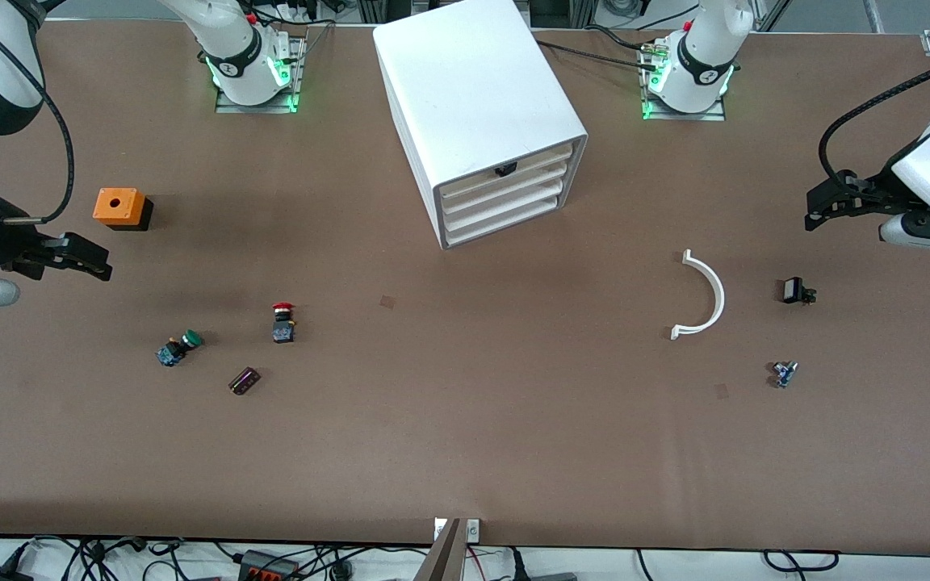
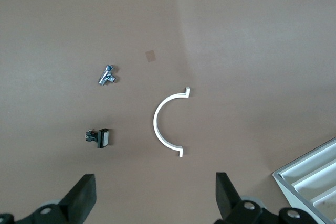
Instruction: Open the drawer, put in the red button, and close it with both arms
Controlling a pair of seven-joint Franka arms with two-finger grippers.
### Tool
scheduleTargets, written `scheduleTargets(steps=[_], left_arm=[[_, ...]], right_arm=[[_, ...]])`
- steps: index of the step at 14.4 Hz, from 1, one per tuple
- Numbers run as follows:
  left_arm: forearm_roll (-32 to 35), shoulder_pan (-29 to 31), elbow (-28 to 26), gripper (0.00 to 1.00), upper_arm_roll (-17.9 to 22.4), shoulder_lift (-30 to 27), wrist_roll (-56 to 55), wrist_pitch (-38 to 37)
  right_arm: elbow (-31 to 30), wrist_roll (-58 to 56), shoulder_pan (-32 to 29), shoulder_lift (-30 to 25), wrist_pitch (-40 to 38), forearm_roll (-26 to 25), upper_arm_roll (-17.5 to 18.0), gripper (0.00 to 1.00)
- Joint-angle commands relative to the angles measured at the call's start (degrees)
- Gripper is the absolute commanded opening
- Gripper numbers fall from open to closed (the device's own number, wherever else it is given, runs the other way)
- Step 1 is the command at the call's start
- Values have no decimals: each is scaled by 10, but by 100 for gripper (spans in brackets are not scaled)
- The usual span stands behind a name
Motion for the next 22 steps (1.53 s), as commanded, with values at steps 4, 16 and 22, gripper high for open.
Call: scheduleTargets(steps=[4, 16, 22], left_arm=[[-8, 2, 10, 100, 1, 5, -2, -7], [-51, -7, 9, 100, -6, 16, 6, -160], [-214, -4, -23, 100, -8, 100, 79, -256]], right_arm=[[4, 4, -2, -4, -9, 10, 1, 100], [-2, -29, -5, 14, -34, 7, -1, 100], [2, -41, 36, 95, -13, 11, 11, 100]])
